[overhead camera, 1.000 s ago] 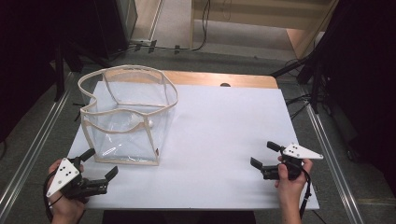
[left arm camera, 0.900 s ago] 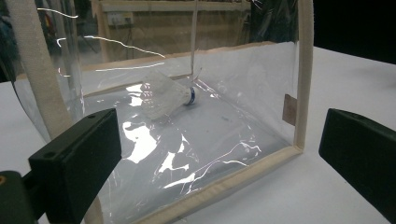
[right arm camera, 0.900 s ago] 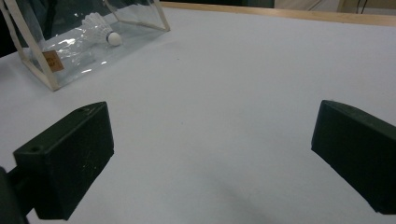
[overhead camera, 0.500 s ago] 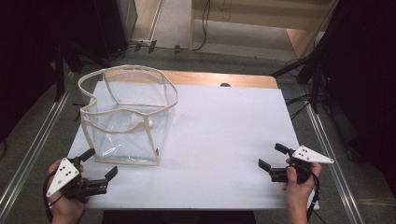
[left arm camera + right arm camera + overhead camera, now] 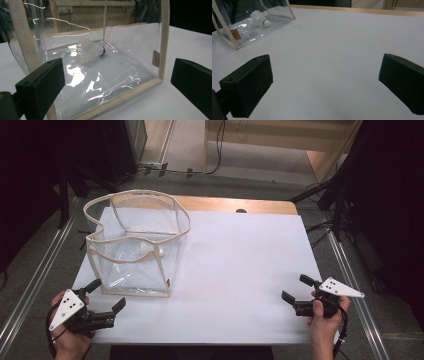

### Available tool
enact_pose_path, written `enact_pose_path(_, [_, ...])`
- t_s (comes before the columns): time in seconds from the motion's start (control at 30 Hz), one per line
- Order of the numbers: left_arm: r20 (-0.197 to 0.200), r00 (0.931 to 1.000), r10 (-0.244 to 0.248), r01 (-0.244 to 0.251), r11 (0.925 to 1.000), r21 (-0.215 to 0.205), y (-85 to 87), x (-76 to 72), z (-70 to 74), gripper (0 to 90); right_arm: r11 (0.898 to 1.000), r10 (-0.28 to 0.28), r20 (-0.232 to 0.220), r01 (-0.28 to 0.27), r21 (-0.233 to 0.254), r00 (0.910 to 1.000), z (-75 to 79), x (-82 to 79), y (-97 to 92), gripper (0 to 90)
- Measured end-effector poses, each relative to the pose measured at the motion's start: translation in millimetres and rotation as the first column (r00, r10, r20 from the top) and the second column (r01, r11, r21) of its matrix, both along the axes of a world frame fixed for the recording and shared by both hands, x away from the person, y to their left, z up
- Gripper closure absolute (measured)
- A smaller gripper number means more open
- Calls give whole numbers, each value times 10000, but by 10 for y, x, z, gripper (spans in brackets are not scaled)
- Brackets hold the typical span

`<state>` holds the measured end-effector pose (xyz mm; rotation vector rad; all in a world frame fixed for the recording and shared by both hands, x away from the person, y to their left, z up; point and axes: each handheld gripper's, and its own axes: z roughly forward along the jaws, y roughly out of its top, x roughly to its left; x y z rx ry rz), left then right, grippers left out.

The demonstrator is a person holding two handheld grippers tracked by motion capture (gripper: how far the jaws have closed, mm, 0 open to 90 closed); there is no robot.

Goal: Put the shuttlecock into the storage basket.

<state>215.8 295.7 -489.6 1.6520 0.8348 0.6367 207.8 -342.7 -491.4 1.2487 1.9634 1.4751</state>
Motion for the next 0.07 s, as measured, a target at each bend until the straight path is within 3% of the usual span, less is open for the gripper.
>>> enact_pose_path(0.07, [-21, 10000, 12, -12, 10000, 7, 1, 1, -1, 0, 10000, 1, 13, -1, 54, 10000, -8, 3, -9, 0])
